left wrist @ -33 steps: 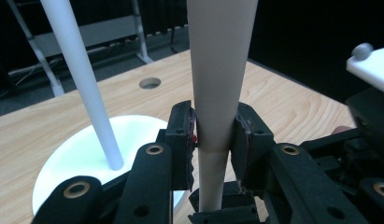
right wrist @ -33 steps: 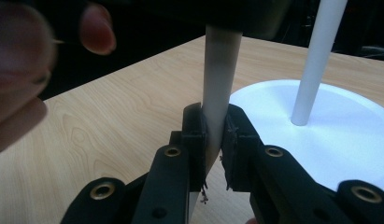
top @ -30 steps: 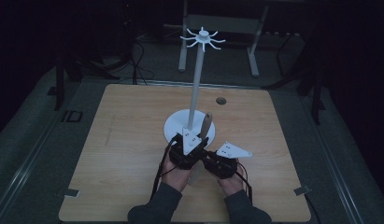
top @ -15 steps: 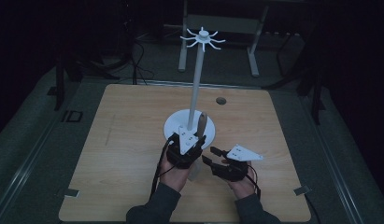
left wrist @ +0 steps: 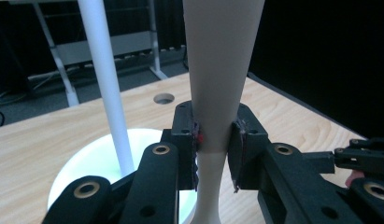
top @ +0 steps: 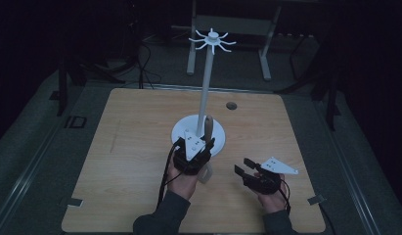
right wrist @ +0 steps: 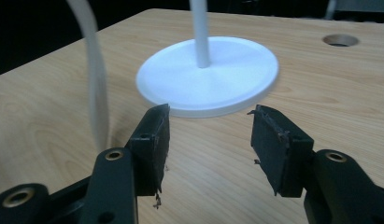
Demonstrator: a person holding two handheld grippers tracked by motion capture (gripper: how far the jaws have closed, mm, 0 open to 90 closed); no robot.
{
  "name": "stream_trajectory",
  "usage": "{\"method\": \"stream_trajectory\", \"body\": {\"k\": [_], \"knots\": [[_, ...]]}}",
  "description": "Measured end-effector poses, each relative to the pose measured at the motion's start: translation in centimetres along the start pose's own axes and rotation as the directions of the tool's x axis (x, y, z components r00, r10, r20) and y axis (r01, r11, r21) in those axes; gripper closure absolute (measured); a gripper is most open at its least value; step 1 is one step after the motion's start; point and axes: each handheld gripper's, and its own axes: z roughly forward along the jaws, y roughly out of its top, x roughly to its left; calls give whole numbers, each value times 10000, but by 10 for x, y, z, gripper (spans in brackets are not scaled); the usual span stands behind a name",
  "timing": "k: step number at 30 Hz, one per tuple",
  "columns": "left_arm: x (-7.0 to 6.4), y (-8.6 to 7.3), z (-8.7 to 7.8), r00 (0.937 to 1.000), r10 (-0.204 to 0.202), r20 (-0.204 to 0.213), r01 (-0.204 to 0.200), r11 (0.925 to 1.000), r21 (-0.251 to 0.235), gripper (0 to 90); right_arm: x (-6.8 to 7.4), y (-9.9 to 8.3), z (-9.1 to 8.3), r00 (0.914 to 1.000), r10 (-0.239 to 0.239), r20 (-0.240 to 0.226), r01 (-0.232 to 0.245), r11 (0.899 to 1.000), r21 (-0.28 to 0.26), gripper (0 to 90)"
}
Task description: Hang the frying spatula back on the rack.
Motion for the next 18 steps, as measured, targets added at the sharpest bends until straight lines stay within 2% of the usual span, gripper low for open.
{"method": "stream_trajectory", "body": {"k": [9,18], "knots": [[8,12,0,9992,-316,-240,308,9990,-331,747,-7,-4,-1,9990,281,335,-281,9996,-3,466],[9,24,5,9983,-328,-480,309,9987,-412,746,-14,-5,-6,9964,413,736,-406,9991,-109,466]]}}
